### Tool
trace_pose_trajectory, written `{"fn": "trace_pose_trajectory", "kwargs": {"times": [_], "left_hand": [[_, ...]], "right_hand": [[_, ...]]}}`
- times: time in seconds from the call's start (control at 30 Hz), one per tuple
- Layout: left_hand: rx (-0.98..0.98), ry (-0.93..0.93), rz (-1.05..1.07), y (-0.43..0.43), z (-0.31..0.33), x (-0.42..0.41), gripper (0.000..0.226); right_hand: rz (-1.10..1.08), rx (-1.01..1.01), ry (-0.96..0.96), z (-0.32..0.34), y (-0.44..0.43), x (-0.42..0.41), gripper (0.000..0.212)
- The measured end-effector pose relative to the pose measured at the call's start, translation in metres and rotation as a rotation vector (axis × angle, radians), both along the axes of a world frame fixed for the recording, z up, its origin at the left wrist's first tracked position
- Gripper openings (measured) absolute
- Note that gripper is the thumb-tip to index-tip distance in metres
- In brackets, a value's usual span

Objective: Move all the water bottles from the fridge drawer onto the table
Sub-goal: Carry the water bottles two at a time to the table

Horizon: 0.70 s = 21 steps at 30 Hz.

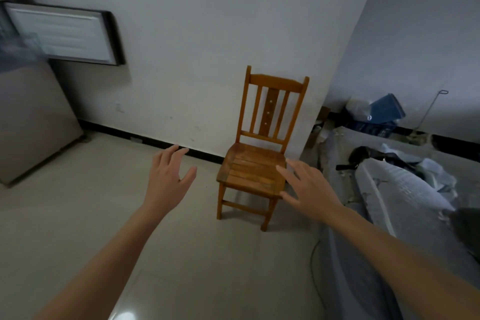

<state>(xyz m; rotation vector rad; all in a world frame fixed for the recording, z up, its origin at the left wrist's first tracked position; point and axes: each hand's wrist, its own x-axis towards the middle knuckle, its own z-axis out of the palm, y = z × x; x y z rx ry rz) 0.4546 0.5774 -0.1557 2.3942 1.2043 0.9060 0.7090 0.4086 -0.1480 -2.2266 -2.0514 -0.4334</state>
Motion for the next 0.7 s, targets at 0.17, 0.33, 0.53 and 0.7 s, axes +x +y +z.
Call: {"fn": "trace_pose_trajectory", "kwargs": {"times": [0.17, 0.33, 0.53, 0.7], "left_hand": [[0.009, 0.008, 0.061, 0.029, 0.0, 0.06, 0.047], [0.002, -0.01, 0.175, 0.059, -0.001, 0.116, 0.046], [0.018, -0.01, 0.346, 0.083, 0.016, 0.16, 0.054], [-0.003, 0.031, 0.52, 0.098, 0.012, 0.143, 0.071]], "right_hand": [[0.031, -0.039, 0.059, -0.002, 0.039, 0.065, 0.057], [0.111, -0.11, 0.1, 0.0, 0.104, 0.123, 0.062], [0.29, -0.13, 0.169, 0.001, 0.194, 0.175, 0.061], [0.456, -0.151, 0.246, -0.006, 0.264, 0.169, 0.063]]}}
